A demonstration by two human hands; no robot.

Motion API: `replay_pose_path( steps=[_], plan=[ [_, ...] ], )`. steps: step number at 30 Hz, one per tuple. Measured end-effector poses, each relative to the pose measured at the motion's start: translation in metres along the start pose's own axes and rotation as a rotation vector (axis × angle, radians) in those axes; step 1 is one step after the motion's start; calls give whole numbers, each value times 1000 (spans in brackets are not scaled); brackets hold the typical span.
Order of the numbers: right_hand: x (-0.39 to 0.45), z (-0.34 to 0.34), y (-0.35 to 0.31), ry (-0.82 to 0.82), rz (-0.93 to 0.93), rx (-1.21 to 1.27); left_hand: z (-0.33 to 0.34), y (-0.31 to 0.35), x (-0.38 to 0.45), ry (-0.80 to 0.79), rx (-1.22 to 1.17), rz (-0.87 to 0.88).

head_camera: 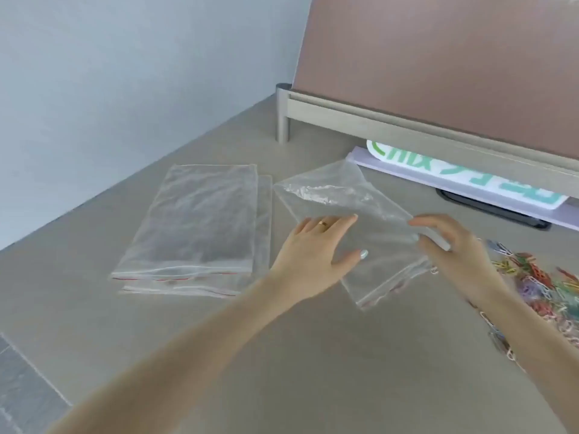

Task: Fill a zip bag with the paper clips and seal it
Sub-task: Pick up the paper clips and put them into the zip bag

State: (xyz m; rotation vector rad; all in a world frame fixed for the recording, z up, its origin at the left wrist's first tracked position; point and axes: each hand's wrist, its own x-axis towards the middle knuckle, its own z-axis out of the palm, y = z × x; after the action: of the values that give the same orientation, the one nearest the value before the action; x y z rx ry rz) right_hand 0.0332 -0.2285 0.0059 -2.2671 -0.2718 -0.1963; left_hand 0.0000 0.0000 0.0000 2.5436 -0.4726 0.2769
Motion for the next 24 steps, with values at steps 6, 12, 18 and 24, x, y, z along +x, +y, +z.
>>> replay_pose_path(
  steps=[6,12,18,24],
  plan=[
    [-53,-24,32,52,-11,-29,43,43,-13,-12,119,30],
    [-81,-51,69,58,42,-197,74,47,-8,-30,176,-5],
    [-66,-76,100,136,216,-352,89,39,21,124,117,28],
    [-25,-83,110,166,372,-444,94,41,32,288,-67,-65]
  ],
)
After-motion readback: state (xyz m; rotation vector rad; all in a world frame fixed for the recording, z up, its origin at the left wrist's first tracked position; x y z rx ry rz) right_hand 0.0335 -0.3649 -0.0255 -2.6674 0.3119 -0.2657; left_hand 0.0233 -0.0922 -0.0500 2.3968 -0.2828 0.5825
